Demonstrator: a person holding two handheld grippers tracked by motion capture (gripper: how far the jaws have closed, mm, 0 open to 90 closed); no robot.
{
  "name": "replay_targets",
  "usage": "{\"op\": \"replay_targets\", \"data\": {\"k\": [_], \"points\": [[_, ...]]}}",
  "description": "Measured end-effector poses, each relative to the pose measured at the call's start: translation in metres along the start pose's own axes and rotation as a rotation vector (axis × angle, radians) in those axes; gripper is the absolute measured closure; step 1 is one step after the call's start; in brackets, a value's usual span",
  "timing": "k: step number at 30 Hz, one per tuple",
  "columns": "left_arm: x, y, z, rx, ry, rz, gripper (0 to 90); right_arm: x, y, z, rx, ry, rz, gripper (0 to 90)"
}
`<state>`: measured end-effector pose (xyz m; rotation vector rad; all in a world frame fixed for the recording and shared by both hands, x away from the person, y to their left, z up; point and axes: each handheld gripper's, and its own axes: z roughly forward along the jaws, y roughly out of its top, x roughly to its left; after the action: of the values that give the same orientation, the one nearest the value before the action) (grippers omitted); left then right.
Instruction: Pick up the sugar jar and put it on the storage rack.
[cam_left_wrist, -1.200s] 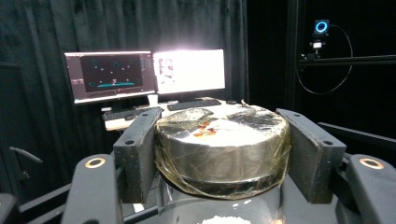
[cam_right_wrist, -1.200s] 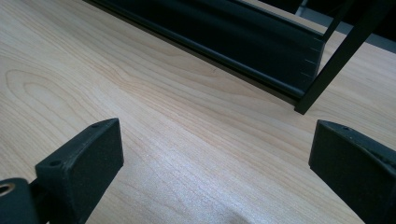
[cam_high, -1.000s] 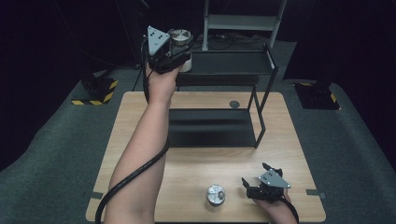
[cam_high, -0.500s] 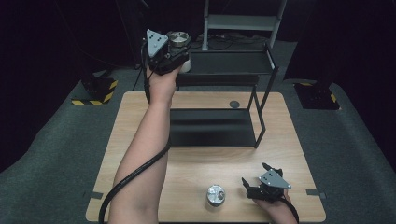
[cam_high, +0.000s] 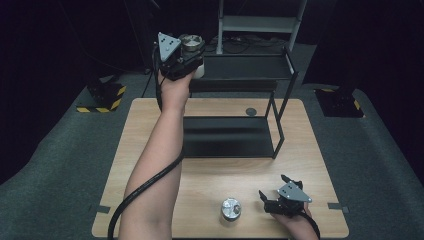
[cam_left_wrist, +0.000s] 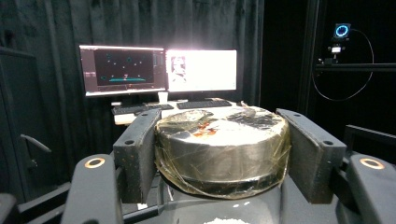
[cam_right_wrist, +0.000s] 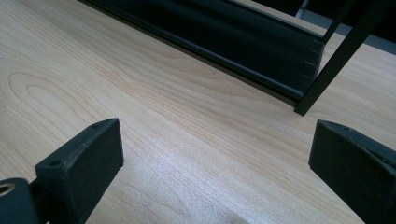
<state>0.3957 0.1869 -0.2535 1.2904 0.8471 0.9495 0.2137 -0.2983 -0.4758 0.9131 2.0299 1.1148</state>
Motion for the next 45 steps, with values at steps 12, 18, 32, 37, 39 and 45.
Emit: {"op": "replay_targets", "data": {"k": [12, 18, 32, 37, 39, 45], "points": [[-0.004, 0.003, -0.001, 0.011, 0.002, 0.027, 32.9, 0.002, 0.001, 0.000, 0.006, -0.003, -0.012, 2.0], [-0.010, 0.005, -0.001, 0.017, 0.041, -0.019, 22.5, 0.000, 0.001, 0.000, 0.004, 0.001, -0.003, 2.0], [-0.018, 0.011, -0.015, 0.032, 0.050, -0.026, 0.3, 0.000, 0.001, 0.001, 0.008, 0.001, -0.005, 2.0], [-0.022, 0.015, -0.023, 0.036, 0.045, -0.013, 0.3, 0.001, 0.001, 0.000, 0.006, 0.000, -0.007, 2.0], [-0.024, 0.016, -0.027, 0.031, 0.040, -0.006, 0.3, 0.001, 0.001, 0.000, 0.006, -0.001, -0.010, 2.0], [-0.029, 0.016, -0.040, 0.026, 0.037, -0.002, 0.4, 0.002, 0.001, 0.000, 0.007, -0.002, -0.013, 2.0]]}}
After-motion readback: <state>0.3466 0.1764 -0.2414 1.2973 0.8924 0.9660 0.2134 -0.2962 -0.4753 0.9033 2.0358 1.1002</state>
